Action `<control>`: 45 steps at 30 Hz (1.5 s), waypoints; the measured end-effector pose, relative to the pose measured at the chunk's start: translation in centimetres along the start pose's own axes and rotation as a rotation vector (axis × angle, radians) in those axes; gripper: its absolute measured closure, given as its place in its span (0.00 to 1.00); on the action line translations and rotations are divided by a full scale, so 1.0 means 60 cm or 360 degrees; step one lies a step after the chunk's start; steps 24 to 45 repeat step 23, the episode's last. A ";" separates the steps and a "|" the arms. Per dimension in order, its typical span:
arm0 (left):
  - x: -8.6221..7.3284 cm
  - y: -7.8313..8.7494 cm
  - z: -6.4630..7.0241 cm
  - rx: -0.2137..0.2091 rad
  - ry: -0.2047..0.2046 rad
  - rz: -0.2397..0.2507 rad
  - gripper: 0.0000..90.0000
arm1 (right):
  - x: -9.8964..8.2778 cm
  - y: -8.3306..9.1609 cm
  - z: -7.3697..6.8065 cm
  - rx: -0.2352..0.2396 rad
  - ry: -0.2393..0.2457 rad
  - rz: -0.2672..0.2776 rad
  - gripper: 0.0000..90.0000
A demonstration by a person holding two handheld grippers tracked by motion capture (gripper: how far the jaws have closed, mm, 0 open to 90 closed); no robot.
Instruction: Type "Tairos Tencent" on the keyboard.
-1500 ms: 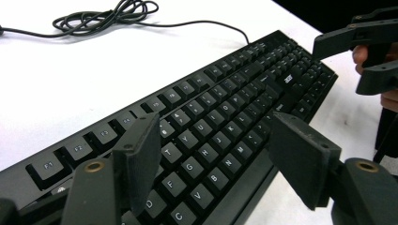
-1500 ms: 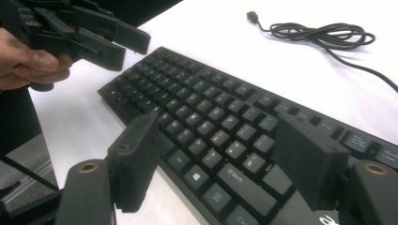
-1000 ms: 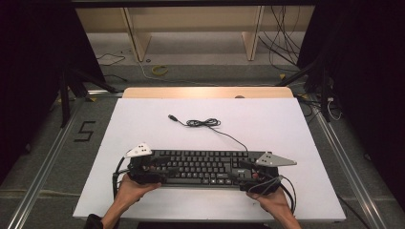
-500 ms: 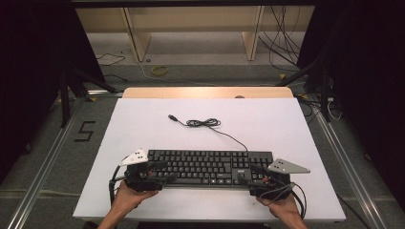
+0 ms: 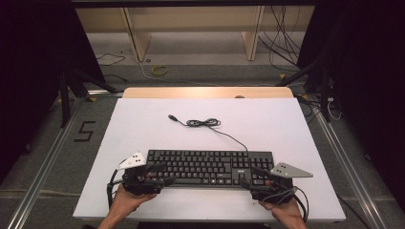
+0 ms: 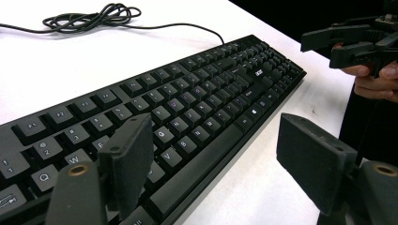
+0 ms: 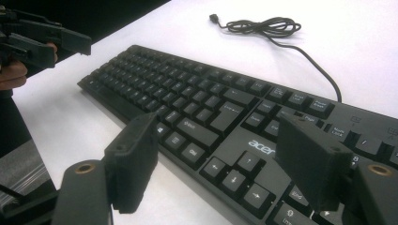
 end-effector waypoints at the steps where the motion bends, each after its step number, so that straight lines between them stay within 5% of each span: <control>1: 0.000 0.000 0.000 -0.0001 0.0006 -0.0001 0.30 | 0.000 0.000 0.000 -0.0001 -0.0002 0.0001 0.34; 45: -0.001 0.000 -0.004 0.0004 0.0004 -0.0007 0.30 | 0.000 -0.002 0.000 0.0001 0.0000 0.0004 0.34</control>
Point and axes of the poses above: each handheld gripper's, and its own axes: y roughly backward along the jaws, x roughly out of its top, z roughly to its right, the point moved 8 cm from there along -y, roughly forward along the jaws, and after that the axes turned 3 degrees about -x, right-handed, at the moved point
